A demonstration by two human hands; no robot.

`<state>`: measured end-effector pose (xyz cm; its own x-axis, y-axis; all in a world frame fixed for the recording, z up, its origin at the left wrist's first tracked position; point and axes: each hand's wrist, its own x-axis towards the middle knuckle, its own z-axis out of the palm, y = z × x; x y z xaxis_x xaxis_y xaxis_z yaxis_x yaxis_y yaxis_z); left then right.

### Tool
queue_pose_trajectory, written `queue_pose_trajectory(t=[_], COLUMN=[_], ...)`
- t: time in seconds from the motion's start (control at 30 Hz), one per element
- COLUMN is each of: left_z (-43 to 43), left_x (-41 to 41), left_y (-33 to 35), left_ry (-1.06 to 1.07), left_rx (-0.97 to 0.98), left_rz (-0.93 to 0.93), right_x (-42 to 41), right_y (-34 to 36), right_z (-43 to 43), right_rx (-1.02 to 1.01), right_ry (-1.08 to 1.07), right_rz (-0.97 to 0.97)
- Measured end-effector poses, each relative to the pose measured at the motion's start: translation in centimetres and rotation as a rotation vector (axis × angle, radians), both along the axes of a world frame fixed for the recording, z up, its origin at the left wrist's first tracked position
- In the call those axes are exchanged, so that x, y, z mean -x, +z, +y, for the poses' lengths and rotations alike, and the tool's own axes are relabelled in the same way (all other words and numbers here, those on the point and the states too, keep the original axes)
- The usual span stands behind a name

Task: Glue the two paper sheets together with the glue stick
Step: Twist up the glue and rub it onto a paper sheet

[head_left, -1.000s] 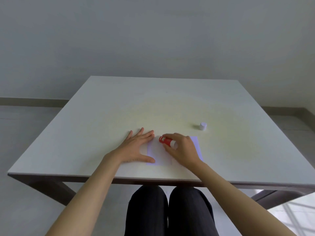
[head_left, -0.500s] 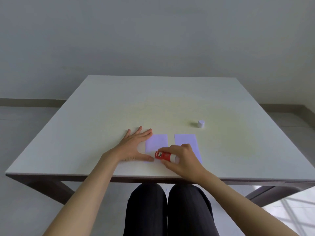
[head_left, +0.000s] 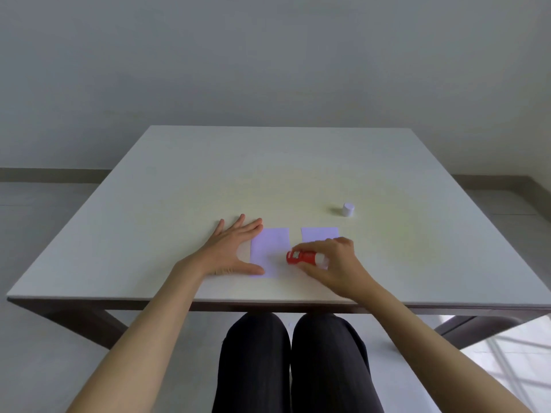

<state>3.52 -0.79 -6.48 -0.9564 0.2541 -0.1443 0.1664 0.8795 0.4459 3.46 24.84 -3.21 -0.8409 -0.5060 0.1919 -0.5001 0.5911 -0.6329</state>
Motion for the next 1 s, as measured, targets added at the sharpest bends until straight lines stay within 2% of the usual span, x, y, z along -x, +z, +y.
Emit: queue_pose_trajectory(t=[0.13,0.33,0.43,0.53,0.7,0.87,0.93,1.0], left_z=[0.1,0.2,0.2,0.2,0.3,0.1,0.1,0.1], left_x=[-0.1,-0.1,-0.1,-0.1,0.0,-0.1,-0.2,-0.2], left_y=[0.2,0.3,0.5,0.5,0.3,0.3,0.2,0.0], left_ry=[0.007,0.001,0.016,0.031,0.031,0.024,0.025,0.051], left_rx=[0.005,0.023,0.012,0.003,-0.006,0.015,0.017,-0.008], left_rz=[-0.008,-0.013,-0.017,-0.023,-0.034,-0.013,-0.009,-0.014], right_x=[0.3,-0.5,1.9,2.8,0.4,2.7,2.6,1.8], right_y=[0.1,-0.2,0.7,0.7,-1.0,0.2,0.7,1.5], right_z=[0.3,0.9,0.1,-1.4,-4.0,-3.2,-2.5,-1.8], right_rx=[0.009,0.008,0.095,0.076,-0.063,-0.065,0.086,0.493], right_ry=[-0.076,0.144,0.003,-0.103,0.101,-0.145,-0.179,-0.144], right_rz=[0.019,-0.026,-0.075,-0.068,0.051,0.057,-0.13,-0.545])
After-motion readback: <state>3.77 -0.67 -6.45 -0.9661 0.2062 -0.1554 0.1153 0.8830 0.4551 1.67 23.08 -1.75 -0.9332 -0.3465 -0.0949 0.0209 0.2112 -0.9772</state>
